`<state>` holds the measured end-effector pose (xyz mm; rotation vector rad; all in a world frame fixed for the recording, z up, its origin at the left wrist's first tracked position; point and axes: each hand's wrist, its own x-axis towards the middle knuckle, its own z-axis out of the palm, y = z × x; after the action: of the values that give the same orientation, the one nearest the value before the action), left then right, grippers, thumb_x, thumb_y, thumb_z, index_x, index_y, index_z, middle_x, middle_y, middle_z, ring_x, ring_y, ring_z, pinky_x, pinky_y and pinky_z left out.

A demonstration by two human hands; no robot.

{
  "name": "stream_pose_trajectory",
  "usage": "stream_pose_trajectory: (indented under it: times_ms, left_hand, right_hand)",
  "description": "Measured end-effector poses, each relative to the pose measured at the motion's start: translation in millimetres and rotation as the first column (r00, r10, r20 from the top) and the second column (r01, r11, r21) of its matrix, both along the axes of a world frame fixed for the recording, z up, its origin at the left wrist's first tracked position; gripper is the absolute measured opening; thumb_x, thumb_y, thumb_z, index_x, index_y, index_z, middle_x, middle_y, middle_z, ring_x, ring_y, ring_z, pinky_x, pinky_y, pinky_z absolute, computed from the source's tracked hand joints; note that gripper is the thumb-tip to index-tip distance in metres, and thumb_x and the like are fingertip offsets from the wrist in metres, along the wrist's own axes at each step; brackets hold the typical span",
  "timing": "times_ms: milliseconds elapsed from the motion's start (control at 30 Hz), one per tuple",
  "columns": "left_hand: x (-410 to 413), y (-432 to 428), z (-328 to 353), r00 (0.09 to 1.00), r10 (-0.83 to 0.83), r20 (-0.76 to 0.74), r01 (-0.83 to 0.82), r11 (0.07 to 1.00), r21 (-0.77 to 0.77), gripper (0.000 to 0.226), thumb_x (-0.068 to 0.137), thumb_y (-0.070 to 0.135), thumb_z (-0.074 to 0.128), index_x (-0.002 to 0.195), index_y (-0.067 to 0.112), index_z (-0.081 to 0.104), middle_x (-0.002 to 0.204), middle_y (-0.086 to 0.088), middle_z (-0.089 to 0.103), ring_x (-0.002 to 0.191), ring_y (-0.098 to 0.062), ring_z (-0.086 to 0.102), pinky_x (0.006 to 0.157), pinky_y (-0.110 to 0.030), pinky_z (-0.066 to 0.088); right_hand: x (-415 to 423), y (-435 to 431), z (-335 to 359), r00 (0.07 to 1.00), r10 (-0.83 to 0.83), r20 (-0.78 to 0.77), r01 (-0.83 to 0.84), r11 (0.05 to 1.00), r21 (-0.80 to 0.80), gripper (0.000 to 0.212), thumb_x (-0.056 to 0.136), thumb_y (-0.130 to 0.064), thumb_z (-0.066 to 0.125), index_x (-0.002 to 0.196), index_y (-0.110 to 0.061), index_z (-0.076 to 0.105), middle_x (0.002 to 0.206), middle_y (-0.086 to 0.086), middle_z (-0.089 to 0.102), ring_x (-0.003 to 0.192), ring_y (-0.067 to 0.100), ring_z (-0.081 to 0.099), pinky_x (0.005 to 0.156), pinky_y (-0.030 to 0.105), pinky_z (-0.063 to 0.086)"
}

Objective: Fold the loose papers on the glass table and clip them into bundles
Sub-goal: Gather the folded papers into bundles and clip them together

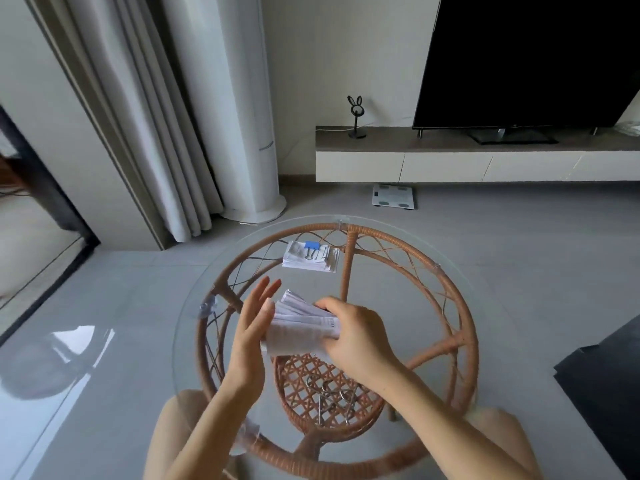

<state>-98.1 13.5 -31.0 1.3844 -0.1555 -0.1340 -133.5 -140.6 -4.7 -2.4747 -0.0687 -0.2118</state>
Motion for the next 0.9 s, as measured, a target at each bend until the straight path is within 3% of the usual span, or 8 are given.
stream_pose_trajectory:
  times_ms: [100, 300, 433, 567, 667, 733, 800, 900]
  left_hand:
    - [-9, 17, -13, 0.998, 0.031, -0.063, -0.027, 0.998, 0.065, 0.086, 0.051, 0.085, 0.061, 0.125, 0.043, 0.049, 0.128, 0.015, 0.058, 0.120, -0.006, 0.051, 0.099, -0.030, 0.037]
    - [-11, 12, -17, 0.973, 0.228, -0.045, -0.216, 0.957, 0.191, 0.058, 0.085, 0.040, 0.068, 0.135, 0.036, 0.041, 0.105, 0.014, 0.054, 0.088, 0.008, 0.058, 0.072, -0.008, 0.041]
    - [-11, 6, -24, 0.939, 0.345, -0.006, -0.330, 0.903, 0.275, 0.041, 0.089, 0.026, 0.065, 0.128, 0.025, 0.051, 0.097, 0.021, 0.050, 0.086, 0.003, 0.053, 0.070, -0.012, 0.041]
    - [-11, 5, -32, 0.937, 0.343, -0.064, -0.325, 0.925, 0.198, 0.030, 0.090, 0.025, 0.062, 0.119, 0.025, 0.055, 0.103, 0.016, 0.055, 0.092, -0.001, 0.056, 0.075, -0.017, 0.045]
    - [-20, -3, -27, 0.952, 0.281, -0.124, -0.273, 0.959, 0.082, 0.011, 0.092, 0.030, 0.060, 0.101, 0.026, 0.060, 0.095, 0.006, 0.064, 0.087, -0.008, 0.061, 0.072, -0.019, 0.048]
    - [-27, -4, -25, 0.956, 0.286, -0.064, -0.282, 0.957, 0.066, 0.006, 0.091, 0.031, 0.060, 0.091, 0.025, 0.058, 0.083, 0.009, 0.065, 0.076, -0.001, 0.062, 0.066, -0.015, 0.049]
    - [-30, 0, -30, 0.956, 0.292, 0.009, -0.292, 0.953, 0.075, 0.012, 0.091, 0.029, 0.061, 0.087, 0.019, 0.057, 0.080, -0.001, 0.065, 0.073, -0.006, 0.062, 0.066, -0.021, 0.051]
    - [-29, 7, -40, 0.947, 0.320, 0.017, -0.320, 0.941, 0.112, 0.013, 0.092, 0.025, 0.061, 0.080, 0.023, 0.058, 0.080, -0.008, 0.065, 0.073, -0.016, 0.061, 0.069, -0.033, 0.051]
  right_hand:
    - [-4, 22, -12, 0.996, 0.085, -0.030, -0.088, 0.987, -0.132, 0.045, 0.083, -0.016, 0.068, 0.125, -0.019, 0.054, 0.119, 0.000, 0.063, 0.109, 0.017, 0.058, 0.087, 0.024, 0.048]
    - [-4, 25, -27, 0.982, 0.170, -0.080, -0.183, 0.965, -0.188, 0.061, 0.079, -0.010, 0.068, 0.132, -0.020, 0.038, 0.130, 0.003, 0.047, 0.116, 0.019, 0.042, 0.094, 0.025, 0.038]
    - [-10, 25, -42, 0.998, 0.021, -0.058, -0.006, 0.972, 0.235, 0.067, 0.078, -0.003, 0.072, 0.133, -0.021, 0.039, 0.123, 0.001, 0.050, 0.111, 0.015, 0.052, 0.075, 0.011, 0.047]
    - [-19, 34, -50, 0.962, -0.181, -0.205, 0.266, 0.791, 0.551, 0.039, 0.078, -0.006, 0.073, 0.112, -0.019, 0.058, 0.107, -0.001, 0.064, 0.097, 0.015, 0.061, 0.065, 0.016, 0.052]
    - [-22, 48, -46, 0.956, -0.198, -0.218, 0.294, 0.593, 0.750, 0.047, 0.078, 0.001, 0.070, 0.116, -0.020, 0.051, 0.108, 0.001, 0.060, 0.091, 0.009, 0.060, 0.059, 0.011, 0.049]
    - [-23, 52, -45, 0.955, -0.219, -0.199, 0.284, 0.487, 0.826, 0.055, 0.080, 0.002, 0.068, 0.123, -0.022, 0.045, 0.114, 0.003, 0.057, 0.097, 0.009, 0.059, 0.062, 0.012, 0.051]
    - [-27, 54, -47, 0.964, -0.195, -0.179, 0.250, 0.452, 0.856, 0.057, 0.080, -0.003, 0.069, 0.126, -0.024, 0.044, 0.117, 0.004, 0.056, 0.102, 0.013, 0.059, 0.065, 0.013, 0.051]
    - [-31, 58, -51, 0.966, -0.163, -0.199, 0.250, 0.420, 0.872, 0.046, 0.075, -0.035, 0.065, 0.117, -0.020, 0.053, 0.110, 0.004, 0.059, 0.097, 0.012, 0.058, 0.063, 0.009, 0.047]
